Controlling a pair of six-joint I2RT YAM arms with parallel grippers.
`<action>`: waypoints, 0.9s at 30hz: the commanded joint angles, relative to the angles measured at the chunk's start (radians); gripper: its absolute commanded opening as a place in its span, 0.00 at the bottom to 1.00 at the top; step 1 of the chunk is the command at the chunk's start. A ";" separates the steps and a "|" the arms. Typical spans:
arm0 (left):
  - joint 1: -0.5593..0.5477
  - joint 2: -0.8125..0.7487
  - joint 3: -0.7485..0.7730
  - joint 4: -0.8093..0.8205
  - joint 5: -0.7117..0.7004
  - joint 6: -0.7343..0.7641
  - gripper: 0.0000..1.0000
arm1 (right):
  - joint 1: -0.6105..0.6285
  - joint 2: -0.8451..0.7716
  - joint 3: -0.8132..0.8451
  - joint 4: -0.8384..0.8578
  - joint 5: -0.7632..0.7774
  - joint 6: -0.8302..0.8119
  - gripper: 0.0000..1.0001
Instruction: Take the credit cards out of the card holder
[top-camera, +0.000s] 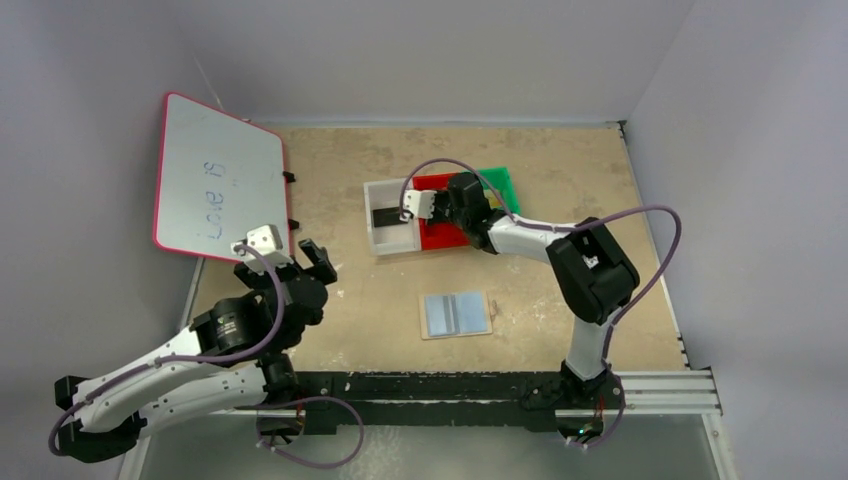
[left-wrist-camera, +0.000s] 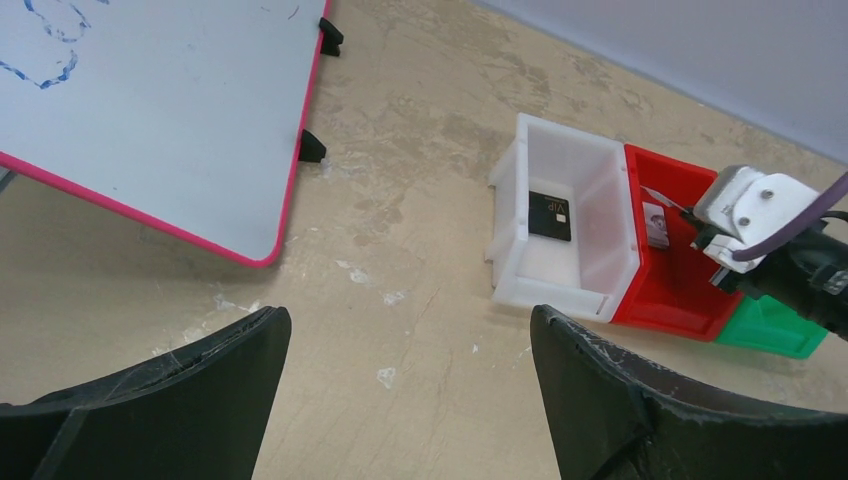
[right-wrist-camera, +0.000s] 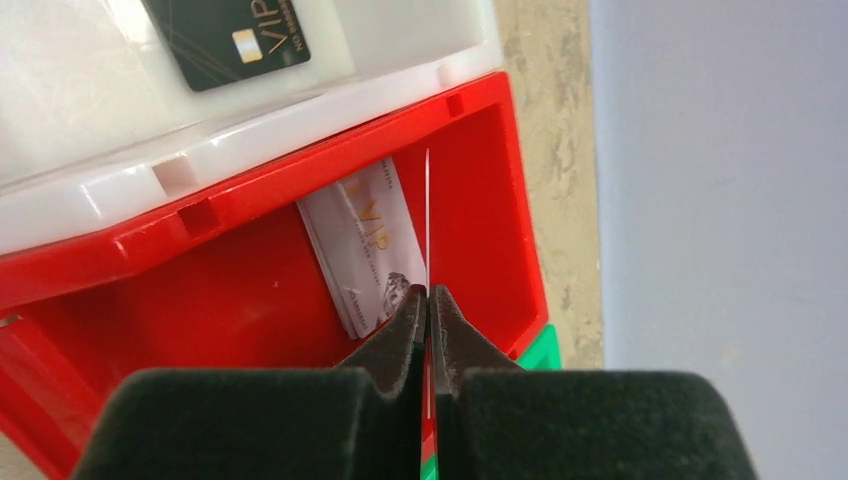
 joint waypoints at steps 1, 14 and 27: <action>0.001 -0.038 0.028 -0.013 -0.020 -0.037 0.90 | -0.027 0.034 0.072 -0.076 -0.048 -0.068 0.00; 0.000 -0.054 0.022 -0.025 -0.027 -0.050 0.91 | -0.054 0.127 0.185 -0.151 -0.060 -0.138 0.10; 0.000 -0.019 0.027 -0.034 -0.028 -0.050 0.91 | -0.054 0.147 0.211 -0.205 -0.092 -0.152 0.12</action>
